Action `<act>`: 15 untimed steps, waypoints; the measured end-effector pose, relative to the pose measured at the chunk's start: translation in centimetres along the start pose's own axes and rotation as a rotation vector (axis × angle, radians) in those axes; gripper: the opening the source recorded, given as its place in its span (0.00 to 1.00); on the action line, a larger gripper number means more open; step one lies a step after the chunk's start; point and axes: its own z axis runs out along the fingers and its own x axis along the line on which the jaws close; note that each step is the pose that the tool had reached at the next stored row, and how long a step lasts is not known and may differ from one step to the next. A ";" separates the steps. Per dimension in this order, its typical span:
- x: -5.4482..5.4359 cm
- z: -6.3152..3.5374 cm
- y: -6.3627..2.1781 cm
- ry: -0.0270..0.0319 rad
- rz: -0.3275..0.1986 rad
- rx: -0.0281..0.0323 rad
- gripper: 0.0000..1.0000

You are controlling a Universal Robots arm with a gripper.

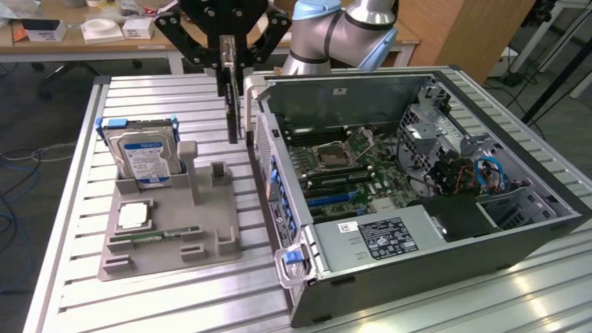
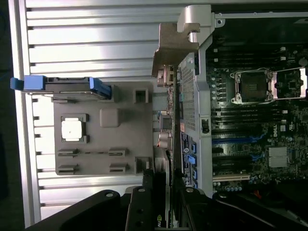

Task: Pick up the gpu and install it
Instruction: 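Pick up the gpu and move the gpu toward the slot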

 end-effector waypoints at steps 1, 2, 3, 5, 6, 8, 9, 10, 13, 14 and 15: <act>-0.3 0.01 0.01 0.0000 0.000 0.0000 0.26; -0.5 0.02 0.03 0.0000 0.000 0.0000 0.26; -0.9 0.04 0.06 0.0001 0.000 0.0001 0.26; -1.8 0.08 0.12 0.0001 0.000 0.0000 0.26; -2.3 0.09 0.15 0.0000 0.000 0.0000 0.26; -3.2 0.13 0.21 0.0001 0.000 0.0000 0.26; -3.6 0.15 0.24 0.0002 0.000 0.0001 0.26; -4.0 0.17 0.27 0.0001 0.000 0.0001 0.26; -5.3 0.23 0.35 0.0000 -0.001 0.0000 0.26; -5.6 0.25 0.38 0.0001 -0.001 0.0000 0.26; -6.0 0.26 0.40 0.0001 -0.001 0.0001 0.26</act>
